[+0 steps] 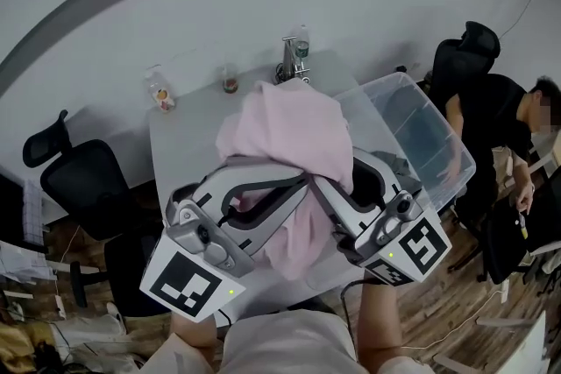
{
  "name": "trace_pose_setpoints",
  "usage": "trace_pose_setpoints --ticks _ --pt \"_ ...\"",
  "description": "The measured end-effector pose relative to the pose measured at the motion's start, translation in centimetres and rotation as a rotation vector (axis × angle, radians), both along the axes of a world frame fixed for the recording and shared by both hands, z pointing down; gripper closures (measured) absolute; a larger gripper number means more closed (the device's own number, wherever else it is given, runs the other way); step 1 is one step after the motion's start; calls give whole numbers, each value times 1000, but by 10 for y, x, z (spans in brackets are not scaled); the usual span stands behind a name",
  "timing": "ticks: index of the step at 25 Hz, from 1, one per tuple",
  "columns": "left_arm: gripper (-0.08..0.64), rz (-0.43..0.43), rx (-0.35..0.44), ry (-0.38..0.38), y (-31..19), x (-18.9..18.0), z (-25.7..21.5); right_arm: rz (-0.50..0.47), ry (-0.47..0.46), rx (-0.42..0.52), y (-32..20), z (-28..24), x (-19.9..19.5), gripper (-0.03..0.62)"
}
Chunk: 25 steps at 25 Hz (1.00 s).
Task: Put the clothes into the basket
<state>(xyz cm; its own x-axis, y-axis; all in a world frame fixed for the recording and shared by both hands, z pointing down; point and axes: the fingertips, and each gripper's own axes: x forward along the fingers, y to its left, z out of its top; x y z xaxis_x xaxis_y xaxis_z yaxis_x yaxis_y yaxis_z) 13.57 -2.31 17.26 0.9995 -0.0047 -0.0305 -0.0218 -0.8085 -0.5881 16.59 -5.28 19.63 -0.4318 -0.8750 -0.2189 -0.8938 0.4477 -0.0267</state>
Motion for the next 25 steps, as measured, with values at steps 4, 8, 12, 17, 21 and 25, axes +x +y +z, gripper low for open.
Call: trace_pose_setpoints --ticks 4,8,12,17,21,25 --pt "555 39 0 -1 8 31 2 35 -18 2 9 2 32 451" --pt "555 72 -2 -10 15 62 5 68 -39 5 18 4 65 451" --pt "555 102 -12 -17 17 92 10 99 -44 0 20 8 96 451" --pt "555 134 -34 -26 17 126 19 130 -57 -17 22 17 131 451" --pt "555 158 -56 -35 16 151 28 158 -61 -34 22 26 156 451" --pt "555 178 -71 -53 14 172 39 192 -58 -49 23 34 179 451"
